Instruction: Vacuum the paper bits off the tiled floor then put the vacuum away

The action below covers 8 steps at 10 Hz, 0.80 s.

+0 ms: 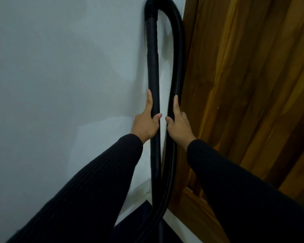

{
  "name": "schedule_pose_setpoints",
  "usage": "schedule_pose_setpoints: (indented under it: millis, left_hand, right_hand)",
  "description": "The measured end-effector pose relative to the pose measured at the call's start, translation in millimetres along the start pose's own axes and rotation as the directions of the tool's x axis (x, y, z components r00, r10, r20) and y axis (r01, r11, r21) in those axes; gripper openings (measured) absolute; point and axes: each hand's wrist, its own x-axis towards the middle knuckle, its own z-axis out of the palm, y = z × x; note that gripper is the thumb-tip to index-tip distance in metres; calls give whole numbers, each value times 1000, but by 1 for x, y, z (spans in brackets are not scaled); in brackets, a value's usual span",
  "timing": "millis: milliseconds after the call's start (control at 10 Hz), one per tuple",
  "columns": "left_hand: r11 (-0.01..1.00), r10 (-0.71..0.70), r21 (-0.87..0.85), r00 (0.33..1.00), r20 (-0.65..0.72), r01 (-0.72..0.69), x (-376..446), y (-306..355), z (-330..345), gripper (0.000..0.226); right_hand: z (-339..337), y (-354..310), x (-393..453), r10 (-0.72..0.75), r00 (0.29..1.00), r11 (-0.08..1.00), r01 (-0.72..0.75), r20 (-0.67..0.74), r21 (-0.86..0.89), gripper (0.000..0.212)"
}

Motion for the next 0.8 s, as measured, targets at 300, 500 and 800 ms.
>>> schedule_pose_setpoints:
  millis: [300,500,800]
  left_hand:
    - [1000,-21,-5,999,32,21,-8,-21,7,81]
    - [1000,5,27,1000,25,-5,-11,-25,11,85]
    - [975,-57,211,997,-55,67,-15,5,-12,69]
  right_hand:
    - [11,20,-9,5,1000,1000,-5,6,16,74]
    - [19,20,-10,130,991,975,-122,33,-183,69]
    - [-8,-9,-16,15,998,879,-40,-56,-475,56]
